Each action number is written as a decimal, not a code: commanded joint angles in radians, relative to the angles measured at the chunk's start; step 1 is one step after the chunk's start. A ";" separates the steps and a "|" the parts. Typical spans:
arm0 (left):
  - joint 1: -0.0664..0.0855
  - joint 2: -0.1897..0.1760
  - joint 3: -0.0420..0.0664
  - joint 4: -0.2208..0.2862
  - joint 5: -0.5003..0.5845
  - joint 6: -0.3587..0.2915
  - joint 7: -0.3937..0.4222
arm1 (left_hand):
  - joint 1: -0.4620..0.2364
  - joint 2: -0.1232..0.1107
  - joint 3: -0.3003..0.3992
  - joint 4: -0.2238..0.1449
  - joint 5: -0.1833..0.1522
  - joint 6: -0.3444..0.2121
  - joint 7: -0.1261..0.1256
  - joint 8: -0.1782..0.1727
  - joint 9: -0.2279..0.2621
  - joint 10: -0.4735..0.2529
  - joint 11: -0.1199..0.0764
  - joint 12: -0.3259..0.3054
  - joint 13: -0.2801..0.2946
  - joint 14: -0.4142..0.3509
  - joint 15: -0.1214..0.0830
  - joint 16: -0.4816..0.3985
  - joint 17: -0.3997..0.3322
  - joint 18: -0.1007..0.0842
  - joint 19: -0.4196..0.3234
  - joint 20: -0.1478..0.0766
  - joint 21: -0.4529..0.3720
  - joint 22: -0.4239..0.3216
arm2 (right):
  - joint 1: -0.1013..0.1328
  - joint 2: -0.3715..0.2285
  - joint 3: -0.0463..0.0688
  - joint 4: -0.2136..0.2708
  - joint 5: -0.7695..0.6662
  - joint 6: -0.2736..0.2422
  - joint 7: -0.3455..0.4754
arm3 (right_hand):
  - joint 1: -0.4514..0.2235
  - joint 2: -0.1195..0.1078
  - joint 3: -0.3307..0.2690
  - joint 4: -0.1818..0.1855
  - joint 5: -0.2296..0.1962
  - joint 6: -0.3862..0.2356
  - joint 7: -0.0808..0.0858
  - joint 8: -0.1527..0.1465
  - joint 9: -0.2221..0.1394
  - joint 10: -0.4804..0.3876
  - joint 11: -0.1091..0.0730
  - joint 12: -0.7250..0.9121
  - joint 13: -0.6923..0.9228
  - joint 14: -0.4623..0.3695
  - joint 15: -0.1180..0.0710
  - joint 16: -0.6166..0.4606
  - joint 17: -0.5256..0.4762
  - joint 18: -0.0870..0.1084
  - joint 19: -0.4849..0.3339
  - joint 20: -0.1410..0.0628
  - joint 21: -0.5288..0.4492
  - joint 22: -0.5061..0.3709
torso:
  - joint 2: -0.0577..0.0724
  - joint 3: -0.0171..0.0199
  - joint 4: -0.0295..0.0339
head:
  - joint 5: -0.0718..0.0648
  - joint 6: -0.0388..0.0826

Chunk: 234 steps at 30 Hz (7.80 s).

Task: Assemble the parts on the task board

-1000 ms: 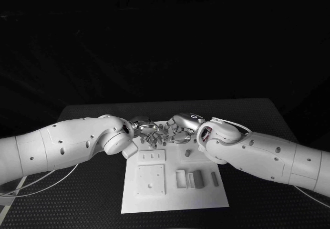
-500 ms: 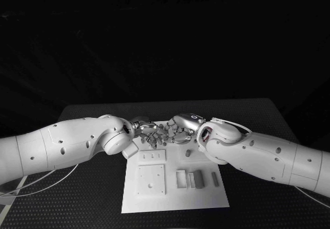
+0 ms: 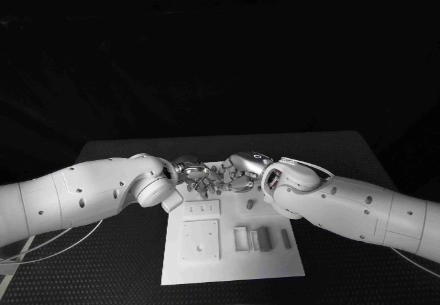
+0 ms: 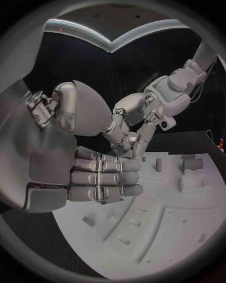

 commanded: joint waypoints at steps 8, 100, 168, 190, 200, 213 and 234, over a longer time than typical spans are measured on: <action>0.002 0.002 0.003 0.009 -0.035 -0.021 0.025 | 0.010 -0.001 0.031 -0.012 0.028 0.031 -0.017 0.007 0.019 0.023 -0.008 0.006 0.018 0.015 -0.012 0.021 -0.005 -0.009 0.020 -0.013 0.011 0.013 | -0.002 0.000 -0.003 0.000 0.014 -0.004 0.004 | -0.013 -0.024 0.001 0.008 0.002 0.020 0.055 -0.026 -0.005 -0.010 0.007 -0.010 -0.001 -0.005 0.001 -0.013 -0.002 0.015 -0.001 0.000 -0.008 0.015 | 0.000 0.0006 0.0010 | -0.001 -0.001; 0.002 -0.041 -0.076 0.054 -0.339 -0.167 -0.303 | -0.009 -0.024 0.050 0.011 0.134 0.078 -0.054 0.021 0.229 0.002 -0.065 0.281 0.202 0.031 -0.094 0.362 -0.131 -0.015 0.094 -0.088 0.124 0.249 | 0.053 -0.132 0.023 -0.087 0.224 -0.148 0.101 | 0.001 -0.072 -0.001 0.000 0.001 -0.016 0.073 -0.069 -0.012 -0.023 0.024 -0.013 -0.002 -0.013 0.018 -0.021 0.000 0.015 -0.004 0.004 -0.020 0.017 | 0.001 0.0022 -0.0005 | 0.014 -0.033; -0.038 0.003 -0.077 0.045 -0.445 -0.115 -0.345 | -0.023 -0.031 0.054 0.016 0.180 0.099 -0.059 -0.015 0.275 -0.012 -0.072 0.341 0.184 0.010 -0.103 0.459 -0.241 -0.015 0.102 -0.095 0.123 0.290 | 0.053 -0.138 0.023 -0.086 0.218 -0.124 0.089 | 0.005 -0.054 -0.001 -0.009 0.002 -0.015 0.075 -0.073 -0.011 -0.026 0.026 -0.013 -0.002 -0.016 0.021 -0.022 0.001 0.015 -0.006 0.006 -0.022 0.018 | 0.000 -0.0002 0.0017 | -0.001 -0.053; -0.058 0.017 -0.077 0.030 -0.433 -0.105 -0.340 | -0.025 -0.035 0.053 0.018 0.173 0.102 -0.059 -0.020 0.278 -0.012 -0.072 0.346 0.181 0.009 -0.104 0.468 -0.254 -0.015 0.104 -0.095 0.121 0.293 | 0.053 -0.140 0.023 -0.086 0.218 -0.120 0.088 | 0.003 -0.052 -0.002 -0.009 0.002 -0.015 0.075 -0.074 -0.011 -0.026 0.027 -0.012 -0.002 -0.016 0.021 -0.022 0.002 0.015 -0.006 0.007 -0.022 0.019 | 0.000 -0.0008 0.0017 | -0.008 -0.056; -0.058 0.017 -0.077 0.031 -0.429 -0.099 -0.336 | -0.025 -0.041 0.051 0.019 0.171 0.109 -0.062 -0.021 0.282 -0.009 -0.075 0.352 0.179 0.011 -0.106 0.478 -0.263 -0.015 0.108 -0.097 0.121 0.295 | 0.052 -0.140 0.023 -0.087 0.218 -0.117 0.088 | 0.002 -0.051 -0.003 -0.009 0.002 -0.015 0.075 -0.074 -0.011 -0.026 0.027 -0.012 -0.002 -0.016 0.021 -0.022 0.002 0.015 -0.006 0.007 -0.022 0.019 | -0.001 -0.0005 0.0021 | -0.008 -0.057; -0.059 0.021 -0.077 0.030 -0.424 -0.113 -0.330 | -0.030 -0.083 0.034 0.027 0.206 0.161 -0.085 -0.013 0.308 0.025 -0.098 0.399 0.183 0.033 -0.131 0.550 -0.298 -0.015 0.151 -0.116 0.137 0.319 | 0.052 -0.141 0.023 -0.088 0.218 -0.113 0.087 | 0.001 -0.051 -0.003 -0.008 0.001 -0.015 0.076 -0.074 -0.011 -0.026 0.027 -0.012 -0.002 -0.016 0.021 -0.022 0.002 0.015 -0.007 0.007 -0.022 0.019 | -0.001 0.0005 0.0017 | -0.005 -0.058; -0.060 0.025 -0.077 0.029 -0.423 -0.122 -0.327 | -0.028 -0.103 0.024 0.034 0.183 0.192 -0.104 0.008 0.334 0.045 -0.117 0.442 0.195 0.046 -0.152 0.614 -0.323 -0.015 0.183 -0.134 0.155 0.346 | 0.052 -0.140 0.023 -0.091 0.218 -0.104 0.086 | -0.002 -0.051 -0.005 -0.007 0.001 -0.014 0.076 -0.075 -0.011 -0.027 0.027 -0.012 -0.002 -0.016 0.021 -0.022 0.002 0.015 -0.007 0.008 -0.022 0.019 | -0.001 -0.0002 0.0017 | -0.004 -0.058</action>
